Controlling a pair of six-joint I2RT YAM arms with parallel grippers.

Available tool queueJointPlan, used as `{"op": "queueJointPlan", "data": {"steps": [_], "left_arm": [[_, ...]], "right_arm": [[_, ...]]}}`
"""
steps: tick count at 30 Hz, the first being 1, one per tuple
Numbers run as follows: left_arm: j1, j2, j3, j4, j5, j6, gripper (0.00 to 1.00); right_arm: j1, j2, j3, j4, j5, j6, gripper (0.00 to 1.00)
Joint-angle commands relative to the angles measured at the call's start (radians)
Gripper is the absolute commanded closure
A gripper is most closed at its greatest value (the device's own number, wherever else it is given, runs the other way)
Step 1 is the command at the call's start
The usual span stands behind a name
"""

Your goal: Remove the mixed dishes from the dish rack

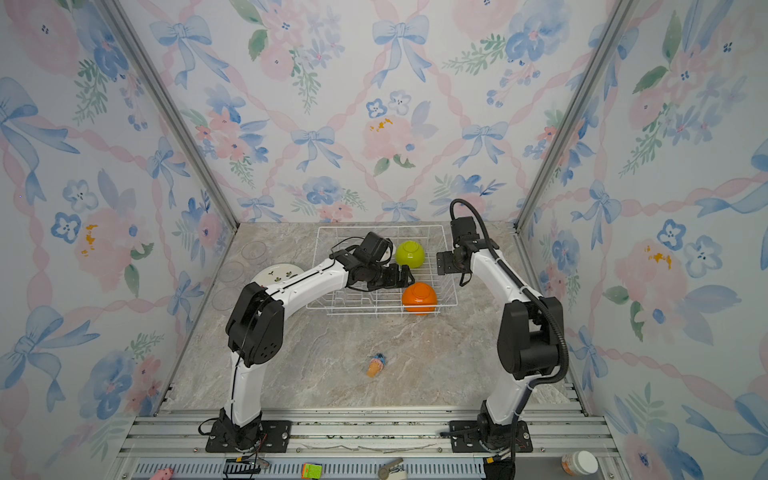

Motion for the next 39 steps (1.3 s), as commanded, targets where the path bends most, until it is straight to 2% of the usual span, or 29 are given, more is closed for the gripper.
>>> {"op": "queueJointPlan", "data": {"steps": [1, 8, 12, 19, 30, 39], "left_arm": [[-0.002, -0.036, -0.077, 0.118, 0.076, -0.092, 0.02], [-0.003, -0.024, -0.147, 0.220, 0.144, -0.154, 0.02], [-0.002, -0.023, -0.192, 0.306, 0.183, -0.196, 0.02], [-0.002, -0.005, -0.189, 0.323, 0.175, -0.208, 0.02], [-0.005, 0.041, -0.179, 0.333, 0.145, -0.219, 0.02], [-0.007, 0.090, -0.182, 0.419, 0.188, -0.279, 0.02]], "right_arm": [[-0.004, -0.131, -0.054, 0.018, -0.060, 0.080, 0.03], [0.013, -0.371, -0.210, 0.018, -0.182, 0.178, 0.03], [0.028, -0.472, -0.283, 0.004, -0.212, 0.223, 0.03], [0.056, -0.609, -0.380, -0.005, -0.212, 0.277, 0.03], [0.056, -0.722, -0.469, 0.048, -0.249, 0.357, 0.03], [0.054, -0.747, -0.462, 0.025, -0.240, 0.343, 0.03]]}}
